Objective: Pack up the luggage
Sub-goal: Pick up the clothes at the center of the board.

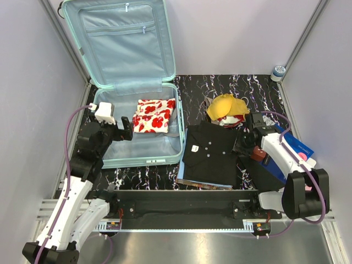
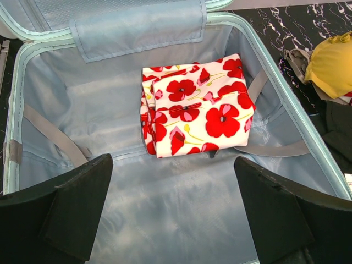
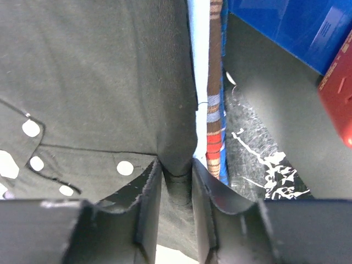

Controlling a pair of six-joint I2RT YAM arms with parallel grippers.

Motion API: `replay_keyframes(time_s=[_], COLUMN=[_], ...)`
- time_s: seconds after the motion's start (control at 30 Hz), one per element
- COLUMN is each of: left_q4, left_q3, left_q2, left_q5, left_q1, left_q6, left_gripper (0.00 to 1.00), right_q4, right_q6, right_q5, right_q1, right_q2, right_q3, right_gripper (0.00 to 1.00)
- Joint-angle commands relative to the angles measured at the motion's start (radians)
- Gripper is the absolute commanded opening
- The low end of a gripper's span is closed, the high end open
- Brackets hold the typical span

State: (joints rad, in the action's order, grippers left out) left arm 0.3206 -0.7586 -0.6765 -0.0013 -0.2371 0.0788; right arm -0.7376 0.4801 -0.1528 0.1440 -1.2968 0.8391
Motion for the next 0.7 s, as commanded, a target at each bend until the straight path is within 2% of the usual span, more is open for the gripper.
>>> replay_keyframes(time_s=[0.0, 0.13, 0.27, 0.4, 0.67], left_q4=[-0.048, -0.046, -0.048, -0.048, -0.049], left_q3=[0.002, 0.002, 0.002, 0.002, 0.002], left_q2=[-0.003, -0.001, -0.001, -0.003, -0.005], left_q5=[0.021, 0.024, 0.024, 0.029, 0.030], left_q1=[-0.004, -0.005, -0.005, -0.005, -0.010], left_q6=[-0.011, -0.010, -0.010, -0.008, -0.008], left_gripper=[0.99, 0.99, 0.99, 0.99, 0.99], right_q4=[-0.014, -0.037, -0.062, -0.098, -0.114], right_q6=[0.017, 0.003, -0.006, -0.020, -0.029], right_q5=[-0.083, -0.094, -0.097, -0.090, -0.094], right_q1=[0.000, -0.001, 0.000, 0.000, -0.001], right_q2=[0.044, 0.031, 0.024, 0.027, 0.021], right_q3=[0.049, 0.074, 0.091, 0.098, 0.091], right_gripper=[0.32, 0.29, 0.33, 0.40, 0.46])
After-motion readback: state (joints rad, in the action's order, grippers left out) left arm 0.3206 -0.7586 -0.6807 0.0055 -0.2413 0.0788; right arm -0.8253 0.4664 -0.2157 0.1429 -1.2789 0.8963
